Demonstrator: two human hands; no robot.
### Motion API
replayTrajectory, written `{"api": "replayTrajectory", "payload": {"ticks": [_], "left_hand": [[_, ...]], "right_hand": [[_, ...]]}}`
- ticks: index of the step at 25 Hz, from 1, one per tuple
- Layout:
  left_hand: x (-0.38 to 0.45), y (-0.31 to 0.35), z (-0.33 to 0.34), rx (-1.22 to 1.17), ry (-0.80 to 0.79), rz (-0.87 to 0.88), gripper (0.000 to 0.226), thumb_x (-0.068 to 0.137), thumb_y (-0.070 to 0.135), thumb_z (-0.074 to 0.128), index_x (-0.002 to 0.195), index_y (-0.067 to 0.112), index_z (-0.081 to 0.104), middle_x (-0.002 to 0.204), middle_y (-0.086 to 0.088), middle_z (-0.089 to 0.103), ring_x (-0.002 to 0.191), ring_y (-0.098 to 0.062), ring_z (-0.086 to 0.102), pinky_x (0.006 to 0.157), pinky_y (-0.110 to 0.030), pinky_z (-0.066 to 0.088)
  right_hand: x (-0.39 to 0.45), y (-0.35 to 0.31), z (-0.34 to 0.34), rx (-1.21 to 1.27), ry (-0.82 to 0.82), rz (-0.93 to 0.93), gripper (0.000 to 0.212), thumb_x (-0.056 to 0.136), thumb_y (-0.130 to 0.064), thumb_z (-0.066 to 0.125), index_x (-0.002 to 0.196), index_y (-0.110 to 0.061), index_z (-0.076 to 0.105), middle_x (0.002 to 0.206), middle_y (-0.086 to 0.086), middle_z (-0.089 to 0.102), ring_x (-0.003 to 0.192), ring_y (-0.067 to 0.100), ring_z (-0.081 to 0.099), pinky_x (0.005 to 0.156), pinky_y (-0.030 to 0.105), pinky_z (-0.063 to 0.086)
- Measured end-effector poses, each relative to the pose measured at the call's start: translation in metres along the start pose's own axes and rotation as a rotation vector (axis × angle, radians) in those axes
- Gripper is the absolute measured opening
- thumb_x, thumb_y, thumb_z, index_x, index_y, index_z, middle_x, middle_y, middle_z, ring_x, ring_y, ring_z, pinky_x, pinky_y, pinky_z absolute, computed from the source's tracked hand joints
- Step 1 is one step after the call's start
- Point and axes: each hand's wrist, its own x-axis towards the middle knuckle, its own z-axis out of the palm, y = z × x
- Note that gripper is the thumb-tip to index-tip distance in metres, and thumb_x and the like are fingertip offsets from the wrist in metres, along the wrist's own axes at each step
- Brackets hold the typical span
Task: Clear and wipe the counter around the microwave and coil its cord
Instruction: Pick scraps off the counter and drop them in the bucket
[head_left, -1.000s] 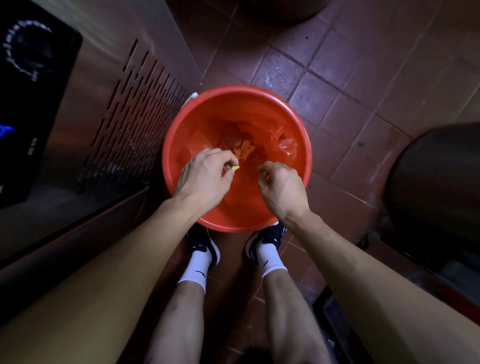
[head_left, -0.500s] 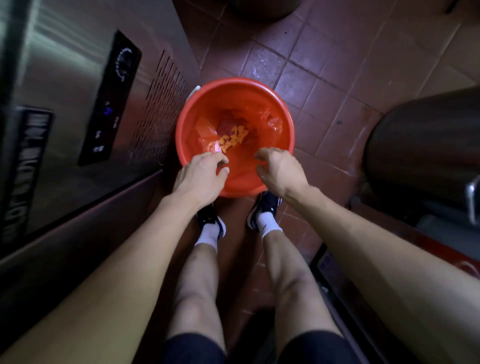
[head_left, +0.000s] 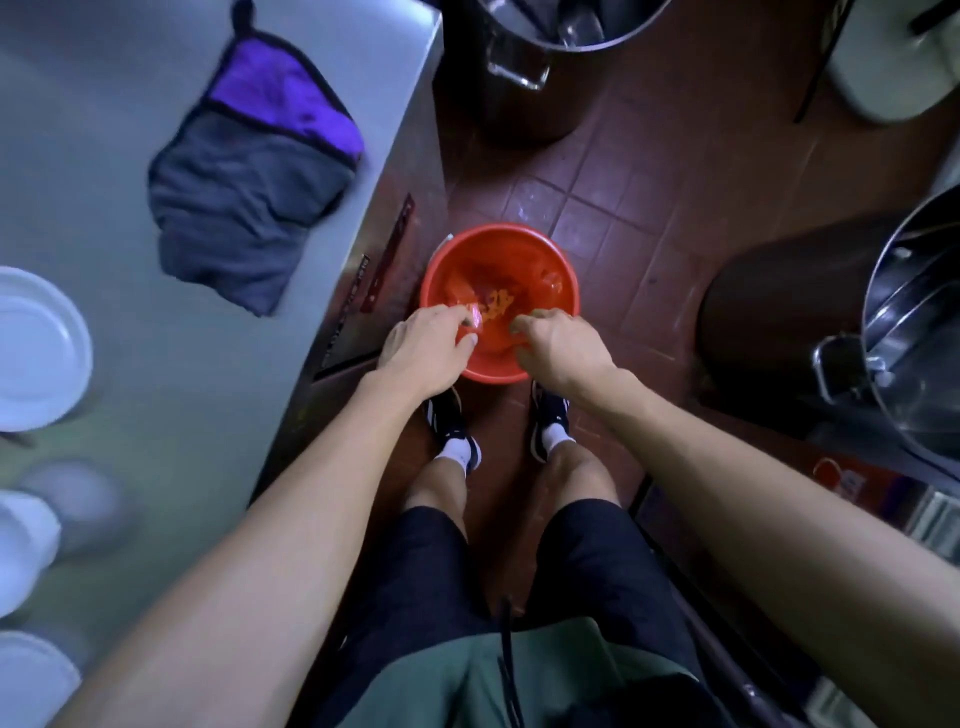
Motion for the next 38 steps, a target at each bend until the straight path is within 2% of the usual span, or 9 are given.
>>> {"api": "replayTrajectory", "payload": {"ticks": [6, 12, 17, 21, 26, 30, 38], "left_hand": [[-0.054, 0.031, -0.042, 0.021, 0.094, -0.011, 0.031, 0.094, 0.045, 0.053, 0.123, 0.033, 0.057, 0.124, 0.003, 0.063, 0.115, -0.024, 0.058, 0.093, -0.041, 0.047], [-0.107, 0.069, -0.072, 0.008, 0.257, -0.098, 0.034, 0.095, 0.045, 0.052, 0.127, 0.032, 0.056, 0.127, 0.004, 0.062, 0.117, -0.022, 0.057, 0.096, -0.041, 0.047], [-0.147, 0.089, -0.093, -0.036, 0.422, -0.205, 0.034, 0.095, 0.043, 0.054, 0.126, 0.030, 0.057, 0.126, 0.002, 0.063, 0.117, -0.023, 0.057, 0.094, -0.039, 0.046], [-0.187, 0.093, -0.108, -0.069, 0.572, -0.312, 0.033, 0.094, 0.042, 0.055, 0.125, 0.030, 0.058, 0.124, 0.001, 0.063, 0.114, -0.026, 0.058, 0.092, -0.038, 0.046], [-0.253, 0.073, -0.110, -0.131, 0.729, -0.440, 0.033, 0.095, 0.040, 0.056, 0.126, 0.029, 0.059, 0.124, 0.002, 0.064, 0.115, -0.025, 0.058, 0.092, -0.037, 0.046], [-0.316, 0.040, -0.100, -0.193, 0.836, -0.524, 0.036, 0.096, 0.040, 0.055, 0.129, 0.026, 0.058, 0.130, 0.004, 0.061, 0.121, -0.021, 0.054, 0.096, -0.038, 0.047], [-0.480, -0.047, -0.034, -0.283, 1.027, -0.773, 0.035, 0.094, 0.041, 0.055, 0.127, 0.029, 0.058, 0.126, 0.004, 0.064, 0.114, -0.022, 0.058, 0.085, -0.038, 0.051]], "right_hand": [[-0.039, -0.010, -0.069, 0.055, 0.133, -0.075, 0.035, 0.088, -0.021, 0.055, 0.121, -0.021, 0.066, 0.121, -0.001, 0.068, 0.108, 0.029, 0.065, 0.084, 0.042, 0.054], [-0.075, -0.002, -0.140, -0.137, 0.200, -0.310, 0.040, 0.089, -0.026, 0.055, 0.127, -0.020, 0.061, 0.129, 0.000, 0.063, 0.114, 0.029, 0.060, 0.087, 0.040, 0.048], [-0.093, -0.011, -0.186, -0.182, 0.236, -0.478, 0.042, 0.091, -0.026, 0.052, 0.133, -0.024, 0.056, 0.132, -0.006, 0.060, 0.117, 0.024, 0.058, 0.089, 0.038, 0.049], [-0.107, -0.045, -0.205, -0.175, 0.281, -0.654, 0.034, 0.091, -0.022, 0.050, 0.123, -0.022, 0.060, 0.121, -0.004, 0.064, 0.108, 0.026, 0.062, 0.079, 0.039, 0.051], [-0.124, -0.113, -0.207, -0.201, 0.271, -0.815, 0.044, 0.091, -0.023, 0.056, 0.135, -0.023, 0.057, 0.137, -0.004, 0.060, 0.121, 0.026, 0.057, 0.093, 0.039, 0.048], [-0.143, -0.179, -0.196, -0.227, 0.271, -0.957, 0.045, 0.094, -0.026, 0.058, 0.138, -0.021, 0.054, 0.138, -0.003, 0.058, 0.120, 0.028, 0.057, 0.091, 0.039, 0.048], [-0.228, -0.331, -0.105, -0.357, 0.191, -1.247, 0.045, 0.096, -0.029, 0.055, 0.141, -0.023, 0.051, 0.140, -0.004, 0.056, 0.122, 0.027, 0.055, 0.094, 0.038, 0.044]]}}
